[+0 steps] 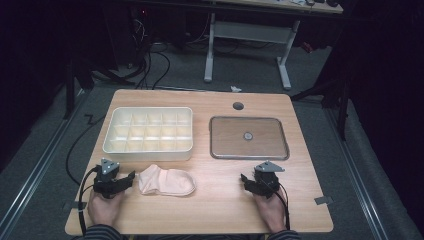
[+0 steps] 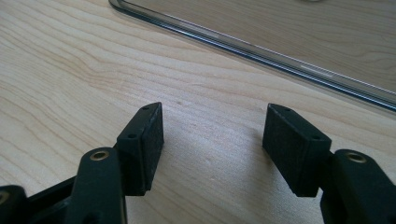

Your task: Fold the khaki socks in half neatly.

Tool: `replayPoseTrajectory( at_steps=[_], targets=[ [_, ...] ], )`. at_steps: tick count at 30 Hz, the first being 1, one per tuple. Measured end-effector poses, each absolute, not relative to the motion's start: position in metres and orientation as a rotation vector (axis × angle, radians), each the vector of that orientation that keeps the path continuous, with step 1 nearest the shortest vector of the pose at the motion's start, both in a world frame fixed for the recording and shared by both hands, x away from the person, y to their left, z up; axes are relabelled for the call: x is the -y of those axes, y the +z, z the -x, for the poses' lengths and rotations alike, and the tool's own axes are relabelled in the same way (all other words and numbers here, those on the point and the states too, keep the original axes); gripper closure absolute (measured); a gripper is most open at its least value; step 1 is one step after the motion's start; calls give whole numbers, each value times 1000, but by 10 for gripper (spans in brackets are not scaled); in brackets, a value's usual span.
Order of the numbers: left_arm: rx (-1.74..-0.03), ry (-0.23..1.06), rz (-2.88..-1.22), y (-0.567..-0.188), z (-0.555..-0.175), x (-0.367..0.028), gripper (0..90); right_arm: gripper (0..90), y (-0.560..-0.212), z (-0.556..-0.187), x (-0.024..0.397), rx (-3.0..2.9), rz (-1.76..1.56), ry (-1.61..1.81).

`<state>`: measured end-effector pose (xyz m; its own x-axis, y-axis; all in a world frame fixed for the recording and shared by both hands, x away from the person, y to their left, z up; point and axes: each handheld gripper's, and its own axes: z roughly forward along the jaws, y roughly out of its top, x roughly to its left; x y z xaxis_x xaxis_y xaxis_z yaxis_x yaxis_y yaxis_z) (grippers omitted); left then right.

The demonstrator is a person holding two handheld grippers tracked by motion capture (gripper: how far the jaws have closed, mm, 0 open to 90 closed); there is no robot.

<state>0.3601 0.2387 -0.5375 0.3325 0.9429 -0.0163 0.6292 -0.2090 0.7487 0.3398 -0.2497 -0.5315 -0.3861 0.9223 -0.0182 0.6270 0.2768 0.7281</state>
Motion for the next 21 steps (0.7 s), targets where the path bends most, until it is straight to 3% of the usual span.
replayPoseTrajectory(
  at_steps=[21],
  targets=[
    [-1373, 598, -1946, -537, -361, -237, 315, 368, -532, -340, 249, -2118, -1387, 899]
  ],
)
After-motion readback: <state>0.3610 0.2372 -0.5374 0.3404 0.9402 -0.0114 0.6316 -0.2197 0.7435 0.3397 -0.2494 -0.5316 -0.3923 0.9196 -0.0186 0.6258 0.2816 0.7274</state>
